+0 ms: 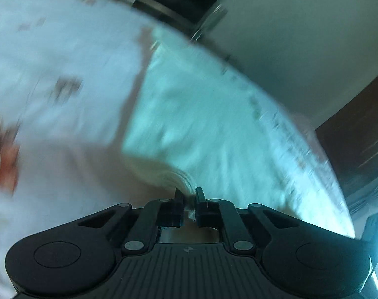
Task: Fold small clothes
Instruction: 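Grasp the ribbed hem with both tools and lift it, then lay the hem over toward the collar and open both tools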
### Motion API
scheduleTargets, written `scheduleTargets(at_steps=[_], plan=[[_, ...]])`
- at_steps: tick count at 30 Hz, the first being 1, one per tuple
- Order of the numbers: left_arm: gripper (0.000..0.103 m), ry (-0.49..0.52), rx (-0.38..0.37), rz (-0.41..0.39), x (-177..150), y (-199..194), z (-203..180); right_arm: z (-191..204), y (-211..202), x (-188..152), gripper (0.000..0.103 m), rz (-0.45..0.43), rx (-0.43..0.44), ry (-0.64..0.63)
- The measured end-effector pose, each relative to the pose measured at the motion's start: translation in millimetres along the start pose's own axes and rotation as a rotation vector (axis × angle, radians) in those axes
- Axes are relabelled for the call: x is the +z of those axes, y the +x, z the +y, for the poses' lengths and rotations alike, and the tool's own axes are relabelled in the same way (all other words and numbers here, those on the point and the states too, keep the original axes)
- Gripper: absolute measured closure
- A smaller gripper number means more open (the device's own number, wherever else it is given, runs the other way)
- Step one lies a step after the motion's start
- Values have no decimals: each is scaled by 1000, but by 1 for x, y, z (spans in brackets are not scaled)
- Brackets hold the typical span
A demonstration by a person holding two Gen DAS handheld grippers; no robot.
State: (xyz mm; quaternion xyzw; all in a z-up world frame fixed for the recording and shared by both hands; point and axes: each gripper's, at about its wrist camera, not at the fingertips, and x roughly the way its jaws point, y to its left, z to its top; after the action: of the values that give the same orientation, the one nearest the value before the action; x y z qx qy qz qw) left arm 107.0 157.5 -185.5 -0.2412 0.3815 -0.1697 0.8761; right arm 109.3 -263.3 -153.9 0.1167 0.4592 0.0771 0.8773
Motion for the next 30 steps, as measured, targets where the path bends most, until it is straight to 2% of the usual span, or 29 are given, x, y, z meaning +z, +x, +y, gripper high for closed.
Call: scheduleTargets(at_steps=[4,8,12,17,21,24,30], plan=[[95,63,-32,-94,45,10,-17,-3,-11,26,94,-95,75,42],[95,83,-52,-149,88,37,-25,-8,-11,71,94,-210,124,69],[95,104,-51,-202,129,72,-34,-17,5,119,94,-294,153,81],[95,88,-45,-253,183,128,-40,-27,50,178,94,-354,159,79],[95,83,-17,-287,224,175,-41,-35,89,227,94,-389,159,76],[95,59,15,-288,250,213,-35,-45,124,262,94,-380,148,74],[95,17,91,-227,281,282,-15,-65,192,310,94,-329,129,121]])
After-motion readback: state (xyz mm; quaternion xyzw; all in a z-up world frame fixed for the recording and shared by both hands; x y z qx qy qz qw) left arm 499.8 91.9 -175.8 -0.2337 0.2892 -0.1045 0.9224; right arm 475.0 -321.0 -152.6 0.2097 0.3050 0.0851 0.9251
